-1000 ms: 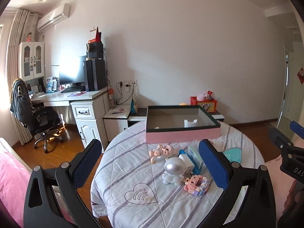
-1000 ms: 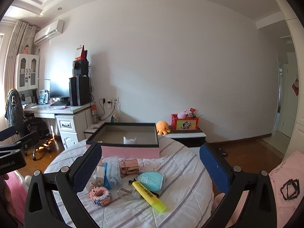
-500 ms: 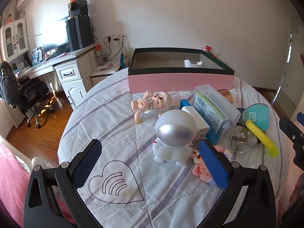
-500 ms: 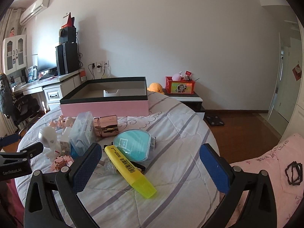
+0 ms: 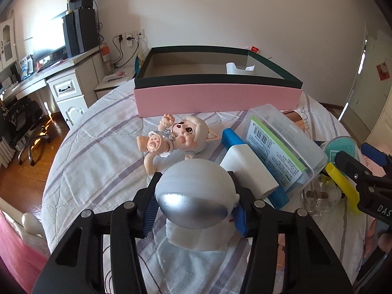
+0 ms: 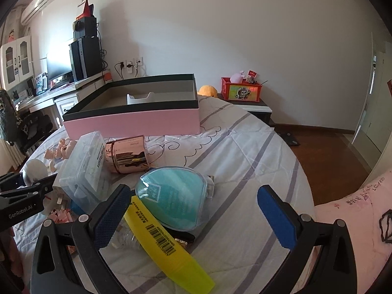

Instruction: Organize rigid objects

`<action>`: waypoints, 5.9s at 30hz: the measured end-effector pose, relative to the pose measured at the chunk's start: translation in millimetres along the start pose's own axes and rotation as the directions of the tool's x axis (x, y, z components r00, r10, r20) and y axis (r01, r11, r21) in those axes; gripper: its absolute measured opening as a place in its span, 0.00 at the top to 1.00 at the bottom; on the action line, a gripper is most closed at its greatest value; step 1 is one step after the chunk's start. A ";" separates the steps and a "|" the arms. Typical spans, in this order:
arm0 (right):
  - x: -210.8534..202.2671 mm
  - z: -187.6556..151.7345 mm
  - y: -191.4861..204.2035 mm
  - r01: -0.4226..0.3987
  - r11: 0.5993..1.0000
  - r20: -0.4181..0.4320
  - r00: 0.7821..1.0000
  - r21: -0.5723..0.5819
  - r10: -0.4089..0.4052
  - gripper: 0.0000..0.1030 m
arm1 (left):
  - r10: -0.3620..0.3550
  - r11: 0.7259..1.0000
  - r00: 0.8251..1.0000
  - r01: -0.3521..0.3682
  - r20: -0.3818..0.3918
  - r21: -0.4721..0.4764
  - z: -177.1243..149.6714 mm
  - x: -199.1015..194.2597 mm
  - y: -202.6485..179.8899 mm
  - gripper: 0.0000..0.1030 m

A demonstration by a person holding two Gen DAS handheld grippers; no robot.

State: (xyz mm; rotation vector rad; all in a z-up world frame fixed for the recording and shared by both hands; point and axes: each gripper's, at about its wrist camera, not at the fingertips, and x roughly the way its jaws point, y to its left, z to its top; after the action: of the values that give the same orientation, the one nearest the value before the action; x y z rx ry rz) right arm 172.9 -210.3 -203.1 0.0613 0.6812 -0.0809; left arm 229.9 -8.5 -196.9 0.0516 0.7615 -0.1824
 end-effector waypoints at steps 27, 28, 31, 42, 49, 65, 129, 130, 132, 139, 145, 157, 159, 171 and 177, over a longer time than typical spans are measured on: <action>-5.4 21.6 7.9 -0.031 0.999 0.036 0.999 -0.022 0.032 0.25 | 0.082 0.997 0.984 -0.081 0.158 -0.013 16.3 -54.2 10.5 0.50; -14.0 24.1 10.3 -0.028 0.999 0.069 0.997 -0.028 0.029 0.25 | 0.089 0.996 0.980 -0.088 0.178 -0.014 18.3 -59.7 8.8 0.50; -43.1 33.0 17.2 -0.023 0.999 0.177 0.984 -0.040 0.030 0.25 | 0.108 0.994 0.960 -0.107 0.259 -0.020 24.3 -82.2 3.5 0.50; -141.4 55.7 59.0 -0.031 0.993 0.486 0.870 -0.113 0.082 0.25 | 0.172 0.985 0.842 -0.152 0.511 -0.081 38.5 -170.4 -8.3 0.53; -147.9 60.2 71.6 -0.035 0.992 0.497 0.863 -0.120 0.090 0.25 | 0.167 0.986 0.844 -0.149 0.510 -0.077 40.3 -174.3 -6.2 0.63; -62.6 33.5 47.0 -0.087 0.995 0.295 0.951 -0.049 0.098 0.25 | 0.136 0.985 0.969 -0.110 0.208 -0.132 -10.1 -60.2 41.8 0.44; -168.6 49.1 53.2 -0.043 0.995 0.505 0.860 -0.088 0.082 0.25 | 0.163 0.985 0.789 -0.162 0.593 -0.056 32.4 -212.0 -19.6 0.37; -165.7 50.2 53.3 -0.046 0.995 0.501 0.861 -0.089 0.084 0.25 | 0.162 0.985 0.793 -0.162 0.587 -0.054 34.1 -208.9 -19.3 0.37; -158.1 53.4 54.0 -0.045 0.995 0.493 0.866 -0.094 0.086 0.25 | 0.156 0.987 0.802 -0.155 0.576 -0.051 39.4 -201.0 -19.3 0.37; -97.2 98.8 54.7 -0.072 0.989 0.422 0.898 -0.130 0.121 0.25 | 0.090 0.995 0.890 -0.099 0.447 -0.003 100.6 -124.2 -1.3 0.37; 3.4 150.6 62.0 -0.155 0.978 0.229 0.956 -0.142 0.185 0.25 | 0.018 0.999 0.977 -0.023 0.212 0.025 157.6 -11.5 12.7 0.37; 133.8 151.3 40.9 -0.084 0.993 -0.017 0.996 -0.086 0.082 0.25 | 0.046 0.997 0.999 -0.045 -0.009 0.063 170.6 100.1 10.3 0.36; 137.5 146.6 36.0 -0.093 0.993 -0.026 0.995 -0.071 0.092 0.25 | 0.055 0.996 0.998 -0.054 -0.012 0.071 169.8 101.5 7.1 0.36; 18.6 140.5 29.0 -0.111 0.992 0.195 0.973 -0.062 0.121 0.17 | 0.122 0.992 0.956 -0.123 0.268 -0.013 142.1 -40.3 12.3 0.01; -81.3 105.2 37.1 -0.076 0.995 0.379 0.921 -0.064 0.095 0.00 | 0.201 0.979 0.858 -0.197 0.473 -0.057 94.4 -146.3 3.2 0.00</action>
State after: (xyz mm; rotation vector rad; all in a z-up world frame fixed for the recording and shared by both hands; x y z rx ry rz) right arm 179.4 -177.7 -69.1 0.0275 0.2888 0.0090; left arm 191.1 5.3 -27.6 0.0755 0.2568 0.0097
